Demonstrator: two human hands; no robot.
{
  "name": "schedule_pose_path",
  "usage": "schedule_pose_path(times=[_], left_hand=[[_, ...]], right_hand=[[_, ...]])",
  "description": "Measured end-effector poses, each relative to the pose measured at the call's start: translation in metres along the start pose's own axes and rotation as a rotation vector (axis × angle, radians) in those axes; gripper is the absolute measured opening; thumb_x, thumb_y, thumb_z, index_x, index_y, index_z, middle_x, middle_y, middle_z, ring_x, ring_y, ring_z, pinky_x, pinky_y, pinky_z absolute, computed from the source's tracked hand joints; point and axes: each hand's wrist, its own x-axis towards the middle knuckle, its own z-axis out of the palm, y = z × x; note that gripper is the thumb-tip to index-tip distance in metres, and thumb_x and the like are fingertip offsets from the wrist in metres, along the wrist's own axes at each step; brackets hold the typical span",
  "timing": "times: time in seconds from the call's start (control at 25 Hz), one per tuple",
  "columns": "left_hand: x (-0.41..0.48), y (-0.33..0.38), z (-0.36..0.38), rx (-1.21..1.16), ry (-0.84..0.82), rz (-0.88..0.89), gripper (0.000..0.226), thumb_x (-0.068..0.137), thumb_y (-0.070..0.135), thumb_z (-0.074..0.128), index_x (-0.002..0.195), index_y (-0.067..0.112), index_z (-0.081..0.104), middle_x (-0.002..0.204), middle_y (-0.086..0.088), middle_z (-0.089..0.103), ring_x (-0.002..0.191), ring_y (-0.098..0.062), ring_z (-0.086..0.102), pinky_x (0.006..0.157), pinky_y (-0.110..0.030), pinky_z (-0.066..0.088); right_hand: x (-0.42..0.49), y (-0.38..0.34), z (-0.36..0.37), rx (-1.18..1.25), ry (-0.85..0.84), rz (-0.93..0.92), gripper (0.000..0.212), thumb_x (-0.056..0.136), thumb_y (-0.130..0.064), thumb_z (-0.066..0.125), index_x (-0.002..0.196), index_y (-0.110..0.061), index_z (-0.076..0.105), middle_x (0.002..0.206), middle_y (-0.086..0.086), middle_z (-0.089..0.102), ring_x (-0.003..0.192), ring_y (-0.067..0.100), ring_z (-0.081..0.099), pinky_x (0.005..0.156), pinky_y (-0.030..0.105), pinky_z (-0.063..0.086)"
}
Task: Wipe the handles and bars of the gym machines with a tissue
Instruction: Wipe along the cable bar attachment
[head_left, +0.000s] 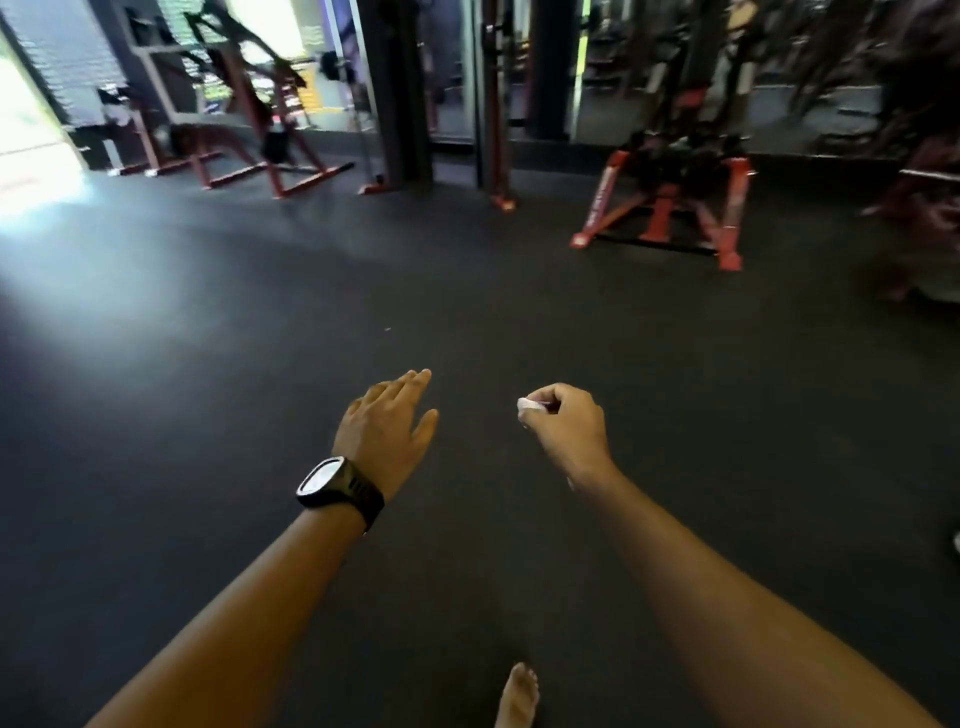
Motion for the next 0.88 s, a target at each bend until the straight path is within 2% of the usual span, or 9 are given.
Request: schedule_pose_path(times=[0.12, 0.24, 0.36, 0.56, 0.76, 0.88], left_hand=[[0.108, 0.006, 0.034, -0.058, -0.022, 0.059, 0.052, 0.101, 0.037, 0.049, 0.15, 0.024, 0.038, 0.151, 0.0, 0.045, 0.139, -0.019, 0.039, 0.112, -0.04, 0.036], [0.219, 0.013, 0.064, -0.063, -0.066, 0.117, 0.051, 0.101, 0.039, 0.047, 0.15, 0.026, 0.039, 0.15, 0.002, 0.045, 0.138, -0.017, 0.039, 0.111, -0.038, 0.037], [0.326, 0.012, 0.088, -0.096, -0.069, 0.144, 0.05, 0.101, 0.04, 0.046, 0.149, 0.026, 0.04, 0.148, 0.004, 0.047, 0.137, -0.017, 0.041, 0.109, -0.039, 0.04], [0.495, -0.017, 0.139, -0.107, -0.031, 0.142, 0.049, 0.101, 0.041, 0.045, 0.149, 0.027, 0.039, 0.148, 0.006, 0.048, 0.136, -0.015, 0.042, 0.108, -0.039, 0.041], [0.692, -0.083, 0.188, -0.099, -0.046, 0.083, 0.051, 0.102, 0.042, 0.044, 0.15, 0.027, 0.037, 0.148, 0.004, 0.048, 0.135, -0.017, 0.043, 0.107, -0.039, 0.043], [0.811, -0.115, 0.198, -0.099, -0.025, 0.047, 0.051, 0.102, 0.042, 0.044, 0.15, 0.026, 0.036, 0.147, 0.002, 0.048, 0.135, -0.018, 0.043, 0.106, -0.039, 0.044]], right_hand=[[0.091, 0.004, -0.011, 0.034, 0.099, 0.039, 0.006, 0.087, -0.023, 0.068, 0.081, -0.02, 0.068, 0.076, -0.006, 0.072, 0.076, 0.007, 0.068, 0.066, 0.023, 0.051], [0.19, -0.003, -0.02, 0.074, 0.158, 0.057, 0.004, 0.091, -0.017, 0.065, 0.091, -0.02, 0.064, 0.083, -0.006, 0.073, 0.081, 0.008, 0.071, 0.076, 0.026, 0.056], [0.29, -0.018, -0.023, 0.079, 0.205, 0.05, 0.02, 0.093, -0.01, 0.062, 0.107, -0.024, 0.063, 0.09, -0.008, 0.071, 0.083, 0.006, 0.07, 0.081, 0.025, 0.056], [0.463, -0.035, 0.014, 0.022, 0.151, 0.02, 0.026, 0.094, -0.004, 0.06, 0.089, -0.03, 0.066, 0.091, -0.01, 0.068, 0.087, 0.008, 0.067, 0.077, 0.024, 0.058], [0.679, -0.068, 0.081, 0.049, 0.121, 0.047, 0.023, 0.095, -0.005, 0.059, 0.094, -0.027, 0.065, 0.092, -0.01, 0.067, 0.086, 0.008, 0.067, 0.075, 0.023, 0.057], [0.794, -0.101, 0.114, 0.095, 0.092, 0.038, 0.023, 0.096, -0.004, 0.057, 0.096, -0.025, 0.065, 0.093, -0.01, 0.065, 0.084, 0.006, 0.065, 0.068, 0.019, 0.054]])
